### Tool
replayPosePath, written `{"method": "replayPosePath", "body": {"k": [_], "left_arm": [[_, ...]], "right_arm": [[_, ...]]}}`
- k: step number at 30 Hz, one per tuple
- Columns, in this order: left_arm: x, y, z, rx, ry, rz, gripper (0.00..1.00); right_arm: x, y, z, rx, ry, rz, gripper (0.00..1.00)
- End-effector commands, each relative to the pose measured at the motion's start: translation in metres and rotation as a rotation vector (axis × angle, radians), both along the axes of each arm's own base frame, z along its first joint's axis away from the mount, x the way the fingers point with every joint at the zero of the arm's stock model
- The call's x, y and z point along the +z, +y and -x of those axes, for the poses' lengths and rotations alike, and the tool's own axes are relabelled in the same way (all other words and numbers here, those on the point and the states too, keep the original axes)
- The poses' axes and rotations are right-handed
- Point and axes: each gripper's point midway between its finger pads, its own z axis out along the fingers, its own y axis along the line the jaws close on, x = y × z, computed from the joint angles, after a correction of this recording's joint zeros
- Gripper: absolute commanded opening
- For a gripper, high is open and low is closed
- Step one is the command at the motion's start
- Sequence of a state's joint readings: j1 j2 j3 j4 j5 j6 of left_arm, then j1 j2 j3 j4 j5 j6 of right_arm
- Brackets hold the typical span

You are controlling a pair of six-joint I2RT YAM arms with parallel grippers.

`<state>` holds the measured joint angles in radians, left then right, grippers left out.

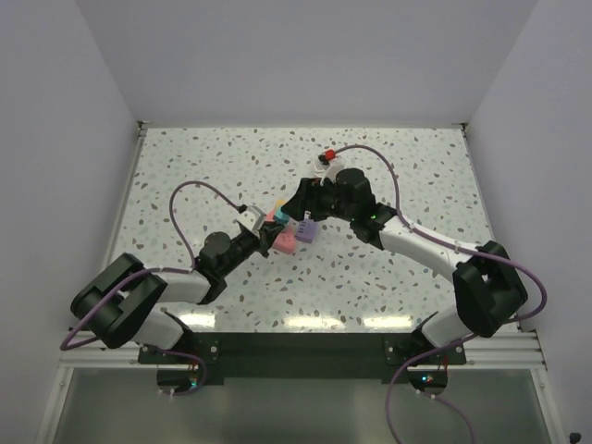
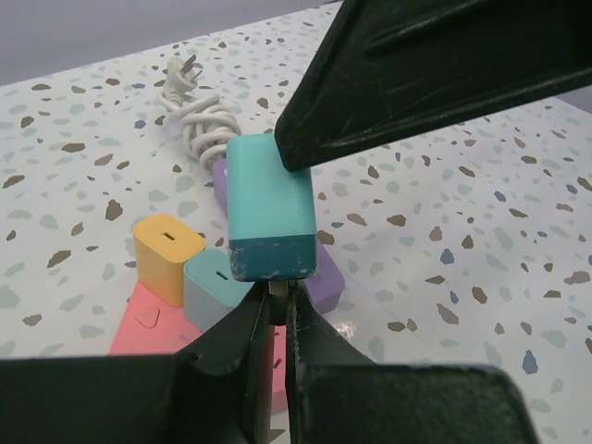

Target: Insert the plug

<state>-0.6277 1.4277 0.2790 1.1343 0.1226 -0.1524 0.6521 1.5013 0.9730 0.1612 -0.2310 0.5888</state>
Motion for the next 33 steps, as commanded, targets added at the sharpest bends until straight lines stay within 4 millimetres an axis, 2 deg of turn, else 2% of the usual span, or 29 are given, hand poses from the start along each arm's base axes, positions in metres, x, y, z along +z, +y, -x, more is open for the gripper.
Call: {"method": "replayPosePath", "body": {"k": [1,3,4,5,6,7,8,12,17,20,26,31,33], "left_arm": [[0.03,0.002,-0.004,0.008,-0.099,0.035,0.0],[0.032,-0.004,0.004,-0.063,-0.102,0.038,0.0],[0.031,-0.006,0.006,-0.089,-0.099,0.038,0.0],[0.032,-0.008,0.008,-0.115,-0.101,0.039,0.0],[0.032,-0.01,0.013,-0.163,-0.1,0.04,0.0],[0.033,-0.012,0.015,-0.188,-0.097,0.037,0.0],[0.032,-0.013,0.018,-0.212,-0.091,0.034,0.0],[0.033,-0.024,0.034,-0.355,-0.072,0.021,0.0],[0.041,-0.038,0.057,-0.52,-0.053,0.036,0.0],[0.047,-0.043,0.069,-0.599,-0.053,0.05,0.0],[0.054,-0.044,0.082,-0.661,-0.063,0.068,0.0],[0.059,-0.043,0.085,-0.673,-0.075,0.081,0.0],[0.062,-0.042,0.085,-0.674,-0.082,0.089,0.0]], "right_arm": [[0.0,-0.005,0.001,0.023,-0.017,0.026,0.75],[0.001,-0.01,0.003,0.037,-0.026,0.019,0.75],[0.008,-0.018,-0.002,0.034,-0.056,0.004,0.75],[0.022,-0.023,-0.001,0.043,-0.095,-0.024,0.75],[0.022,-0.024,0.01,0.104,-0.101,-0.046,0.75],[0.03,-0.032,0.005,0.124,-0.172,-0.045,0.75],[0.043,-0.036,0.011,0.156,-0.231,-0.054,0.76],[0.046,-0.041,0.031,0.317,-0.384,-0.004,0.75],[0.057,-0.035,0.071,0.551,-0.539,-0.05,0.71],[0.058,-0.035,0.084,0.621,-0.562,-0.054,0.69],[0.056,-0.036,0.093,0.671,-0.572,-0.052,0.67],[0.05,-0.033,0.1,0.727,-0.531,-0.07,0.65],[0.047,-0.033,0.101,0.742,-0.526,-0.067,0.61]]}}
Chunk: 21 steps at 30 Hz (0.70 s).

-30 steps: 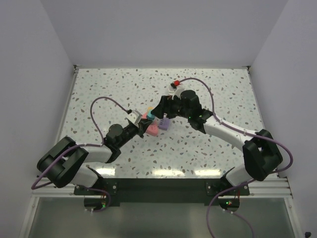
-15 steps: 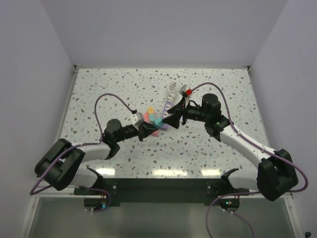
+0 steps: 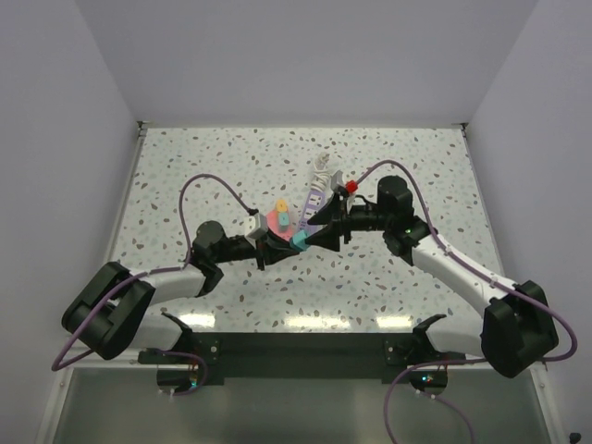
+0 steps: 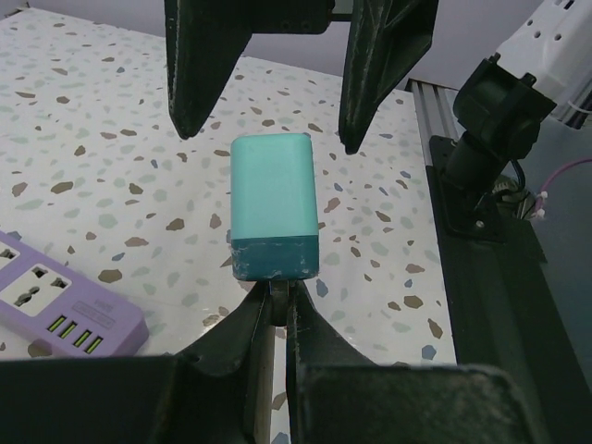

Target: Insert the plug

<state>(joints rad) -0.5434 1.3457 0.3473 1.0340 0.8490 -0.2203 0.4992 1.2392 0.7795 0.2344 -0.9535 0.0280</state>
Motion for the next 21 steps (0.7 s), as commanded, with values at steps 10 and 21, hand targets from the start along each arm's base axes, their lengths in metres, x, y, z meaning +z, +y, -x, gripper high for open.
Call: {"method": "replayPosePath", "body": {"k": [10,21], "left_arm": [[0.033,0.001,0.001,-0.028,-0.079,0.075,0.0],[0.03,-0.001,-0.001,-0.028,-0.068,0.069,0.0]], "right_arm": [[-0.004,0.012,0.015,0.126,-0.015,0.022,0.53],[0.002,0.017,0.019,0.153,-0.024,-0.006,0.29]]}}
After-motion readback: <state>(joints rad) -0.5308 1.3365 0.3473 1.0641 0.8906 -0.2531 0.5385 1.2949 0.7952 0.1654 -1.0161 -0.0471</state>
